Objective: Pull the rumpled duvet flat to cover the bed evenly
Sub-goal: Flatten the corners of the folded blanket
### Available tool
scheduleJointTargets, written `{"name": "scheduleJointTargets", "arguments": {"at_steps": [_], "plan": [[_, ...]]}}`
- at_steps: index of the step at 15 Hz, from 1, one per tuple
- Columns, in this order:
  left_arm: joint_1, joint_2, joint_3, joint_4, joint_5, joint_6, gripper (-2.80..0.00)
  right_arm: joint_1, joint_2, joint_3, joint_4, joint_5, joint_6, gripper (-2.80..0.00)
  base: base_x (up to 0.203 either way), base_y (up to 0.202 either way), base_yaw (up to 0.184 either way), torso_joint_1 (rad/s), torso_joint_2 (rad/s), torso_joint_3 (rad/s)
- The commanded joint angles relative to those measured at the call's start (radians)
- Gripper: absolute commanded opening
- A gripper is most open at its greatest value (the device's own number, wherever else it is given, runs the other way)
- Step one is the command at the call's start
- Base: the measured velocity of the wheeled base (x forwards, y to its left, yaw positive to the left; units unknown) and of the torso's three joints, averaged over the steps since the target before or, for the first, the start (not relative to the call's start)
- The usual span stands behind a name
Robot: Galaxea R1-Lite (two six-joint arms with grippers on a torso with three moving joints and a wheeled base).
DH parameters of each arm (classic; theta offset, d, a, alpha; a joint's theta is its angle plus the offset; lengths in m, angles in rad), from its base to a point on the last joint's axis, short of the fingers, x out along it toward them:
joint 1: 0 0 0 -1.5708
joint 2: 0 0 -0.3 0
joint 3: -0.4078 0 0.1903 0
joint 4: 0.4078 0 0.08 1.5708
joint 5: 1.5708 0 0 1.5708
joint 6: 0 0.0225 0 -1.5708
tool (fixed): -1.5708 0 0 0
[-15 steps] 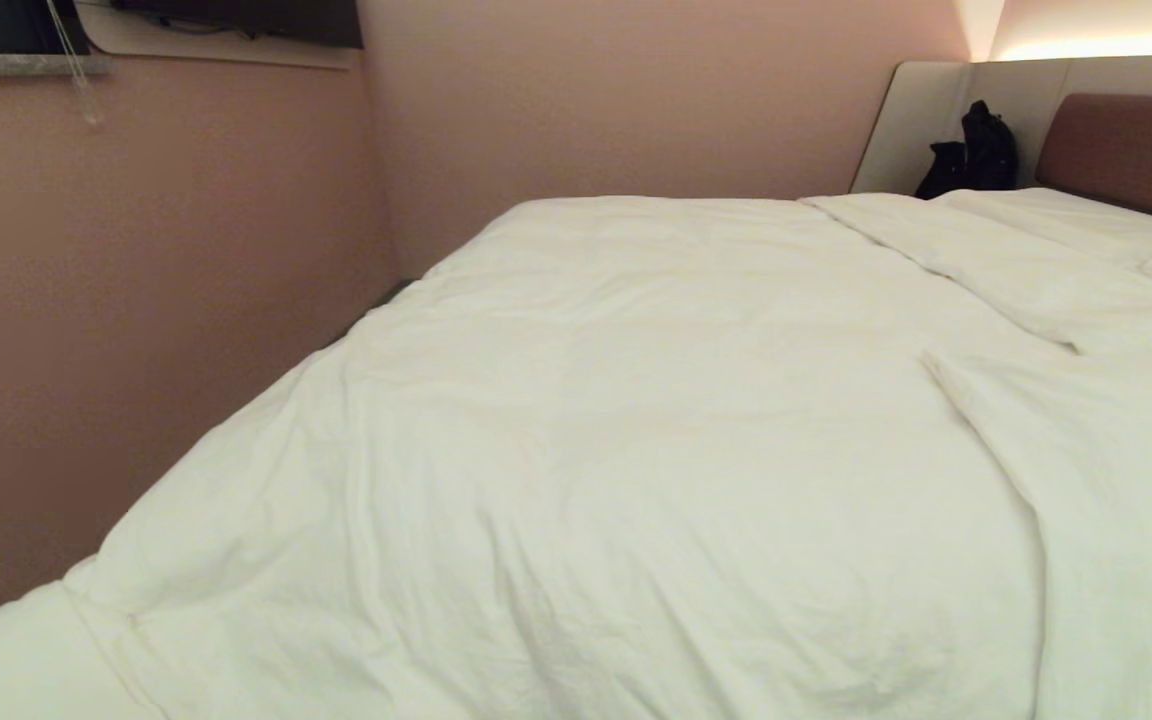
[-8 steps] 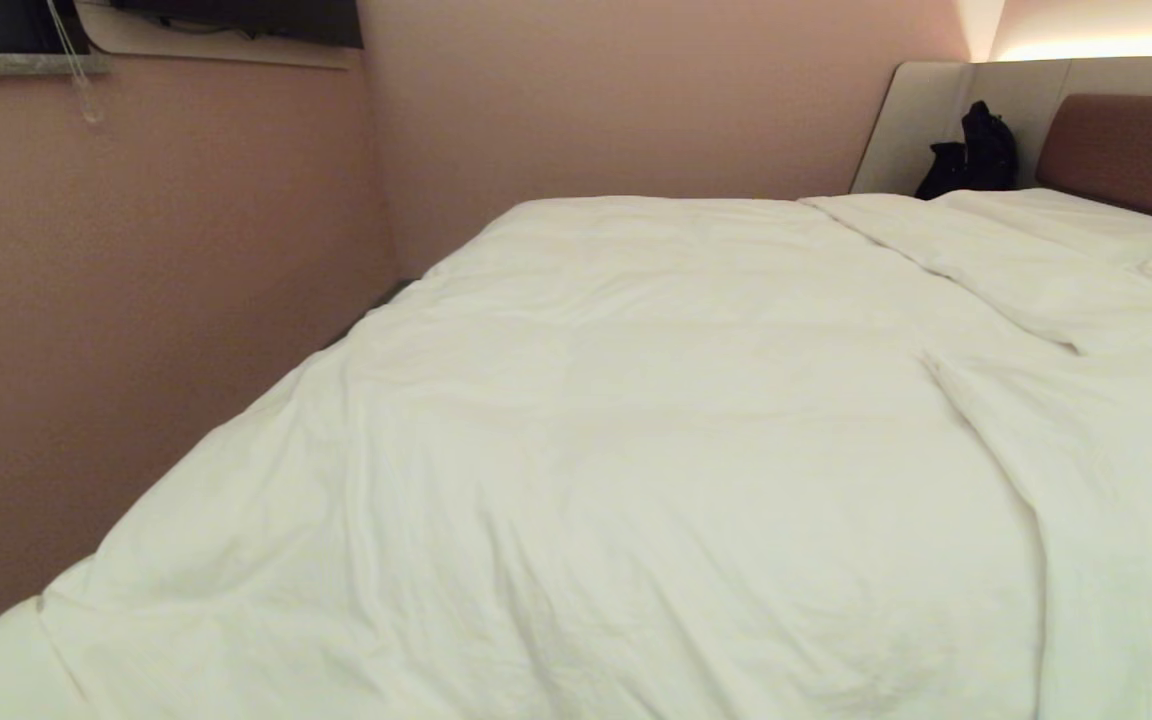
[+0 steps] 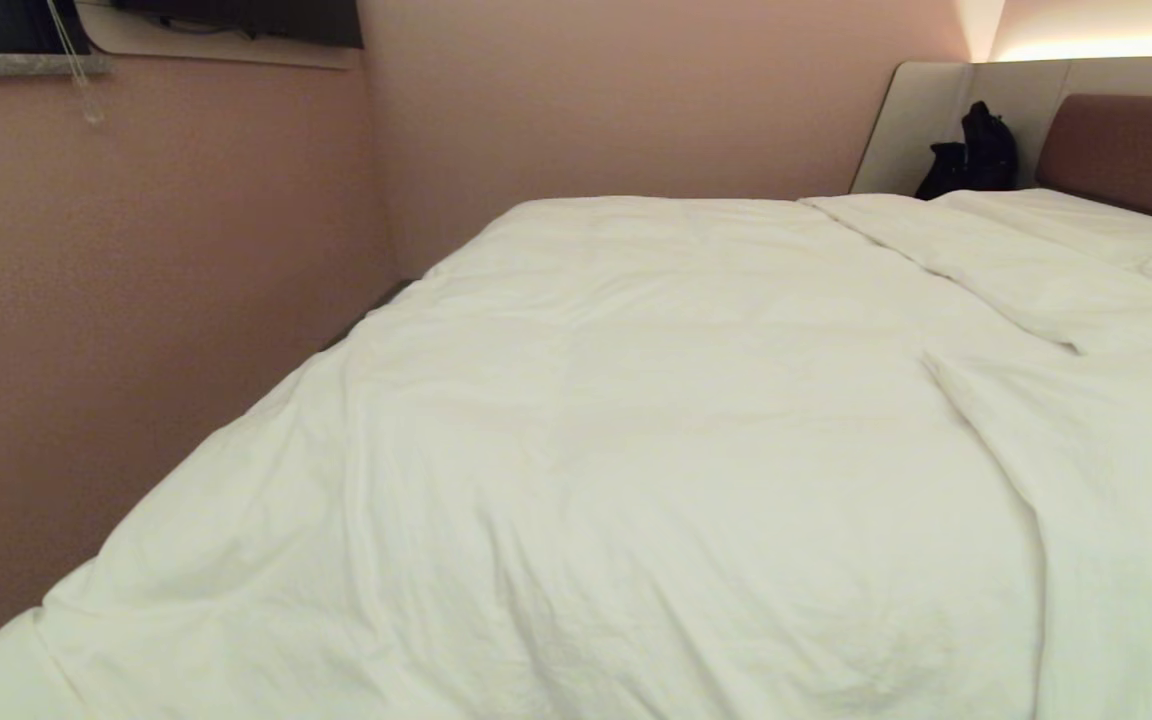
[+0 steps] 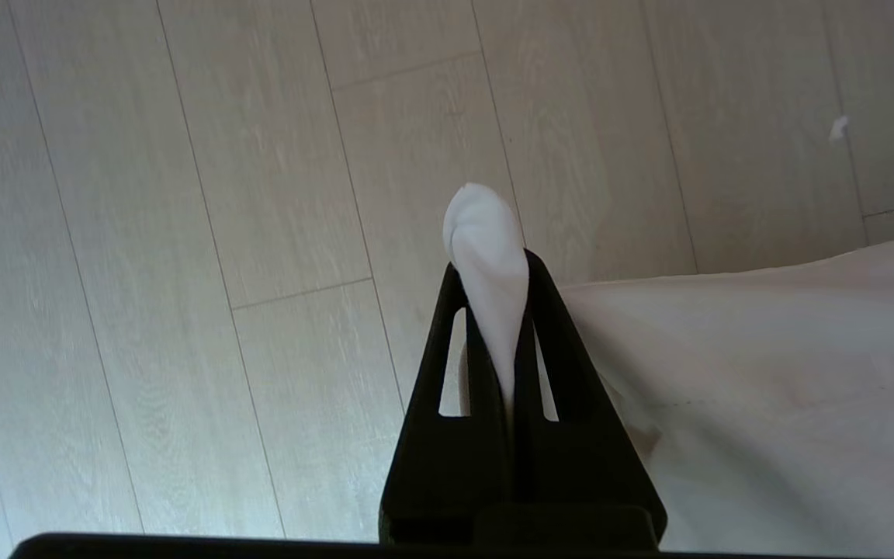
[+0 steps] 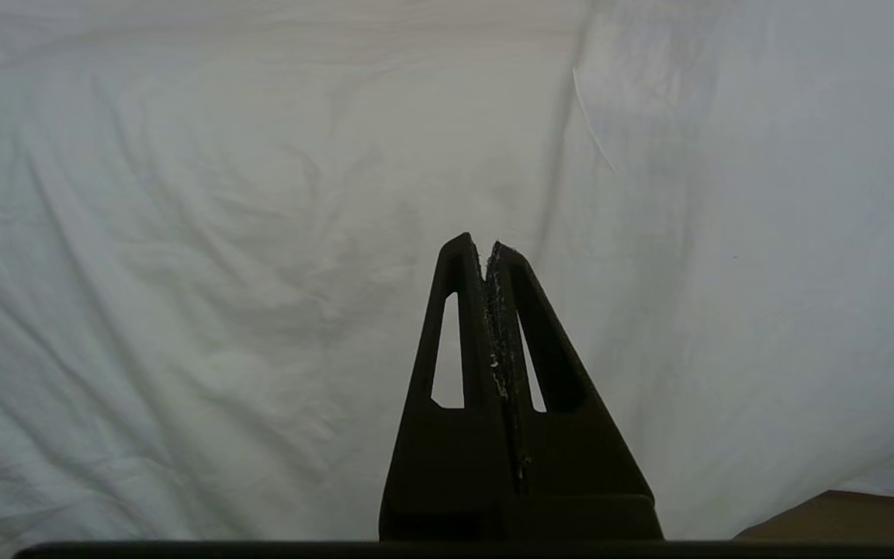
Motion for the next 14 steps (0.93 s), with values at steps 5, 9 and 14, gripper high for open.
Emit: {"name": "scheduleJointTargets", "arguments": {"at_steps": [5,9,14], "plan": [[0.029,0.176,-0.018,-0.151,0.043,0.006,-2.8,0.001,0.001,0.0,0.0,0.001,-0.001,-2.8,0.0,0.0,0.0,0.0,0.0,0.0],[0.035,0.201,-0.015,-0.161,0.044,0.003,-2.8,0.001,0.001,0.0,0.0,0.001,-0.001,-2.8,0.0,0.0,0.0,0.0,0.0,0.0],[0.04,0.232,-0.018,-0.162,0.045,0.011,-2.8,0.001,0.001,0.0,0.0,0.001,-0.001,-2.8,0.0,0.0,0.0,0.0,0.0,0.0]]}}
